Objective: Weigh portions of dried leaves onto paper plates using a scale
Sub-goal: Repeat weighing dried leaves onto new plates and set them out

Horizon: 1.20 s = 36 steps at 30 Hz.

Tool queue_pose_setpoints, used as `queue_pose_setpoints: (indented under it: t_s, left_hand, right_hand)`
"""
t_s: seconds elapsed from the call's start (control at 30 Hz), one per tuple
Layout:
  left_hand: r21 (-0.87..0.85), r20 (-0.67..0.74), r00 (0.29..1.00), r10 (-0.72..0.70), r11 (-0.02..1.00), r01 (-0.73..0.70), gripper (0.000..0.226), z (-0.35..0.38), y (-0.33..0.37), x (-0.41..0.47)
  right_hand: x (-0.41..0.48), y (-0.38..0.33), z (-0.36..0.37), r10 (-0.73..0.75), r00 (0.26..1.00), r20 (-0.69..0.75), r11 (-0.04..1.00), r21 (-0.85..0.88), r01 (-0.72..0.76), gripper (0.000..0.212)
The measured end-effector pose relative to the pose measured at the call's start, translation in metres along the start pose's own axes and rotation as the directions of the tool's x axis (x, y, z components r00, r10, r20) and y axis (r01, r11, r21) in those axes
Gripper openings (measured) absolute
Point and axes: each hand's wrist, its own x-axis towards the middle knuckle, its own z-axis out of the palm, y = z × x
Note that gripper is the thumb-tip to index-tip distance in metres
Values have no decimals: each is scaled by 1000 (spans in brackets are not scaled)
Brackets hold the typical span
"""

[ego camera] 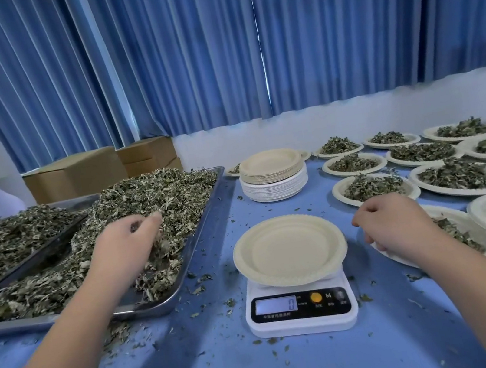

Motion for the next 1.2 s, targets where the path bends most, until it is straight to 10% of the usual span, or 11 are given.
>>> queue_pose_setpoints:
  t_s: [0.33, 0.53, 0.77, 1.2]
  left_hand:
    - [-229, 15, 970, 242, 945, -232, 50, 51, 107, -4]
    - [-253, 426, 855, 297, 946, -202, 32, 108, 112, -24]
    - [-230, 516, 718, 467, 883, -409, 35, 99, 102, -27]
    - [-128, 94, 946, 310, 946, -297, 18, 82, 55, 31]
  right_hand:
    - [0, -1, 0, -39, 999, -16, 999, -12, 39, 27]
    - [-1, -3, 0, -69, 998, -16, 997, -44, 68, 28]
    - [-3, -4, 1, -91, 996, -4, 995, -50, 91, 26]
    - [-6, -8, 2, -82, 996, -24, 994, -70, 80, 23]
